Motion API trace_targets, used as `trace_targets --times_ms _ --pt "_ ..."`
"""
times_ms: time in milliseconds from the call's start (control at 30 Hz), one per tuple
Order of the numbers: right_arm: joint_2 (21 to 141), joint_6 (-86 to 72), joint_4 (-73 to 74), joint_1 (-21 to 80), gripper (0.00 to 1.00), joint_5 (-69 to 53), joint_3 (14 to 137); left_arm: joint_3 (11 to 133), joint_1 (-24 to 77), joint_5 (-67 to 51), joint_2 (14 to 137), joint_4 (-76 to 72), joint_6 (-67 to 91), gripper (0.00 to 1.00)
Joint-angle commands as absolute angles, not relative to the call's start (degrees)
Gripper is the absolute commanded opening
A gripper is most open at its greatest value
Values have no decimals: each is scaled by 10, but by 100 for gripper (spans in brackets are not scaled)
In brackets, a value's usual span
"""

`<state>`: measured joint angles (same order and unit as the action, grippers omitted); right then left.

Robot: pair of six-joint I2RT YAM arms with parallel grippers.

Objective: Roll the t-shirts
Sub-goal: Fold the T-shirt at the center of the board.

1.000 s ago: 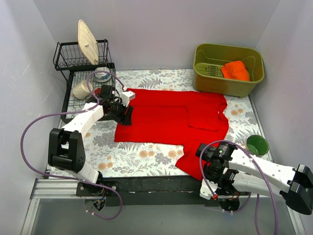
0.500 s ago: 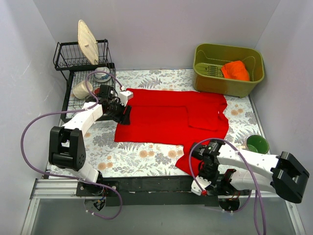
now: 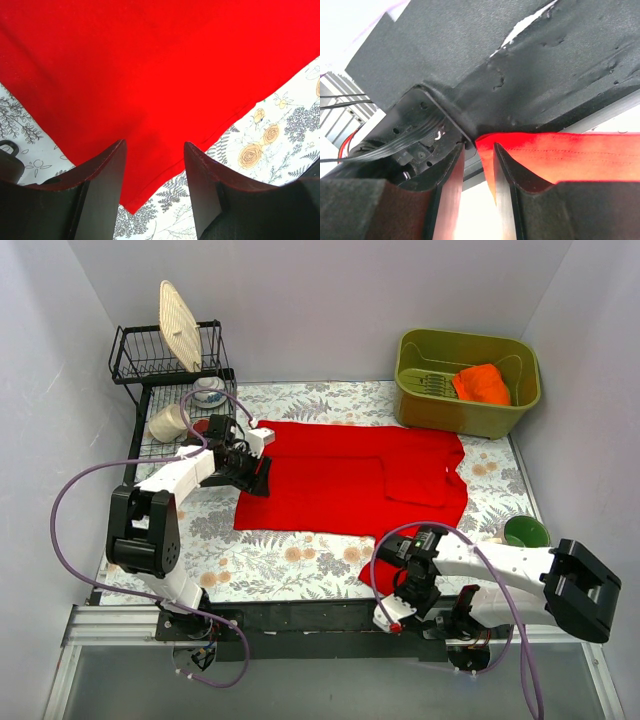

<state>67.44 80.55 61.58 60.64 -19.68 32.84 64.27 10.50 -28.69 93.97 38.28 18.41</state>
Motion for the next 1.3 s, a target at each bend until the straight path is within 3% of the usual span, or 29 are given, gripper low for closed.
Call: trace_targets --times_ms 0,167,333,567,867,1000,1267 --pt "694 759 596 620 35 -197 340 667 103 -305 940 371 190 49" --pt "734 737 580 625 24 -187 348 671 103 -307 944 374 187 49" --pt "725 710 574 625 1 -188 352 677 102 -303 941 380 179 49" --pt "690 608 574 623 1 -185 397 691 102 -289 914 424 157 49" --pt "650 520 597 618 1 -164 404 584 98 -247 795 491 139 51" --pt "671 524 587 618 28 -168 402 578 95 -250 772 490 163 51" --pt "705 560 612 627 31 -150 379 582 79 -241 781 463 162 51"
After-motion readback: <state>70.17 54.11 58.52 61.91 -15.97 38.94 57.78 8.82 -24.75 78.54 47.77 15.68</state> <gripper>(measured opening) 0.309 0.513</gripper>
